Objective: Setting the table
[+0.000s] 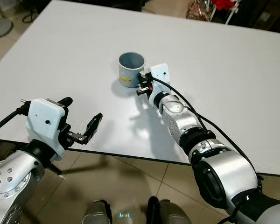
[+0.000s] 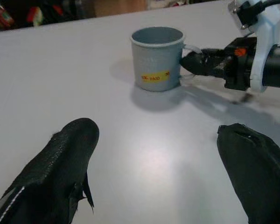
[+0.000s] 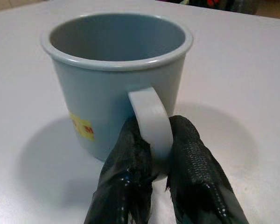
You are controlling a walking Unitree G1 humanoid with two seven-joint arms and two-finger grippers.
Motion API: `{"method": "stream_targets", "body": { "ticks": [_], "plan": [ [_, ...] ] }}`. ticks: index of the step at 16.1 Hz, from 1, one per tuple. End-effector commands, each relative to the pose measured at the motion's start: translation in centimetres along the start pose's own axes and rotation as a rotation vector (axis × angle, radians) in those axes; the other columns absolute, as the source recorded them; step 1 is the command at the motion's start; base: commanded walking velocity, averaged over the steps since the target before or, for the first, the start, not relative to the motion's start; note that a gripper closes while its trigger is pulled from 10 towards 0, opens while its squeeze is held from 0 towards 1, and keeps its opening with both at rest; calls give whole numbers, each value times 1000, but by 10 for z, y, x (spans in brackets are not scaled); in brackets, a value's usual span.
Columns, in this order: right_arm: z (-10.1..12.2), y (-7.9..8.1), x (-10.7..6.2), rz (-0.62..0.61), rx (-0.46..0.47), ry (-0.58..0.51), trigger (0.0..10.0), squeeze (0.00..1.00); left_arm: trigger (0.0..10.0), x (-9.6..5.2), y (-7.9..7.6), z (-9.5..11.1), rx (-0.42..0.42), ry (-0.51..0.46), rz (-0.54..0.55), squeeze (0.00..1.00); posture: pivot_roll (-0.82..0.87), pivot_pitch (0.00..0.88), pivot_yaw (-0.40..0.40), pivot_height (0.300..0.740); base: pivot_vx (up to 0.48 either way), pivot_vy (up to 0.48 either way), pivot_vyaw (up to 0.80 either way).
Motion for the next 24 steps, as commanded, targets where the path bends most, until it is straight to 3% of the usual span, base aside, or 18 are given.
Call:
{"method": "stream_targets", "body": {
  "ticks": [1, 3, 5, 12, 15, 18, 19, 22, 24],
  "plan": [
    [-16, 3, -2, 2, 5, 65, 10000, 0, 10000, -4, -1, 2, 6, 2, -8, 0, 182, 291, -75, 740, 0, 0, 0],
    [-17, 4, -3, 5, 11, 72, 10000, 0, 10000, -3, -1, 3, 7, 3, -10, 0, 181, 286, -76, 740, 0, 0, 0],
    [-18, 5, -4, 35, 65, 59, 10000, 1000, 10000, -1, -2, 3, 5, 0, -16, 0, 178, 271, -75, 740, 0, 0, 0],
    [-13, -15, -9, -1, 198, -29, 10000, 1000, 10000, 9, -2, -2, -23, 4, -56, 0, 96, 165, -78, 740, 0, 0, 0],
    [-11, -13, -17, 58, 222, -101, 10000, 1000, 10000, 12, -3, -4, -29, 0, -72, 0, 71, 125, -75, 740, 0, 0, 0],
    [-17, -7, -44, 151, 222, -160, 10000, 1000, 10000, 15, -4, -9, -52, -3, -80, 0, 27, 76, -56, 740, 0, 0, 0],
    [-17, -6, -63, 173, 201, -172, 10000, 1000, 10000, 15, -7, -12, -77, -1, -92, 0, 10, 58, -42, 740, 0, 0, 0],
    [-4, -8, -89, 174, 189, -203, 10000, 1000, 10000, 17, -10, -17, -135, 16, -96, 0, -11, 41, -29, 740, 0, 0, 0],
    [4, -12, -120, 112, 161, -173, 10000, 1000, 10000, 19, -11, -23, -152, 5, 1, 0, -27, 33, -23, 740, 0, 0, 0]
  ]
}}
Point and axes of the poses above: a point about 5 cm out from each wrist's last joint towards the gripper, its own x axis pointing out of the wrist towards the gripper, its own z axis along the axis of the wrist's last joint, y = z × x, the point moved 5 cm from there along x, pointing out of the wrist towards the gripper, and after that the axes turned 9 degrees about -x, right-handed, at the moved point
